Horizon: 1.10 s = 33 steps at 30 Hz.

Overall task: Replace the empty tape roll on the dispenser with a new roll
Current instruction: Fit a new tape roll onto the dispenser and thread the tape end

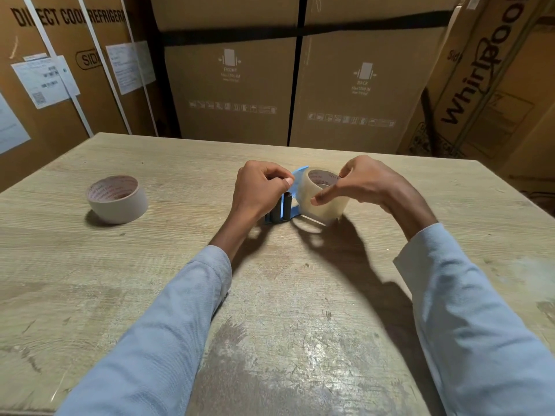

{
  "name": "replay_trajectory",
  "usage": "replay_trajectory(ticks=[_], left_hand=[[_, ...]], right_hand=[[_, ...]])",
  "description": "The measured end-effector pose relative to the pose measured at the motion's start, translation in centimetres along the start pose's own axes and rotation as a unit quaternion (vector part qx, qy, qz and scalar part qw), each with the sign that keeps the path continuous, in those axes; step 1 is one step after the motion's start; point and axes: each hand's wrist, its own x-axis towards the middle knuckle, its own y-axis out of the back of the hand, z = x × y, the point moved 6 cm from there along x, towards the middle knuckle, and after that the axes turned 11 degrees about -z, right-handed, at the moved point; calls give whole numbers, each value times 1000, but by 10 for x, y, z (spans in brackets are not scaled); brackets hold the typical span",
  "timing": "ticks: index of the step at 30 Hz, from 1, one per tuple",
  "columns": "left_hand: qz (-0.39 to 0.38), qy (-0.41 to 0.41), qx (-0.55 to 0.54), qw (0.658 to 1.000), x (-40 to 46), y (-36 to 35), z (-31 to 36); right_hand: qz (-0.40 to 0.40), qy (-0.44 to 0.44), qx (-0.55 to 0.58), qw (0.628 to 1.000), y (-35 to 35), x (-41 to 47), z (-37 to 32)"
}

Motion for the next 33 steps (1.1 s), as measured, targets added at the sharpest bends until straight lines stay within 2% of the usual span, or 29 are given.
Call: replay_trajectory(ticks=[11,20,24,28,33], left_hand=[[-6,21,42,999,-3,-4,5],[-72,75,53,993,11,-4,11],[-77,88,34,992,14,-5,9],[-71,36,122,989,14,-5,17],[-50,-58,245,967,8,-7,26]], right_hand=[[-34,-12,-202,979,-7,8,-26],[-63,4,-198,978,-9,15,-21],[-70,3,-187,980,-10,17,-18],[-65,5,-174,983,-10,16,-15],[-58,9,-168,984,-10,14,-13]])
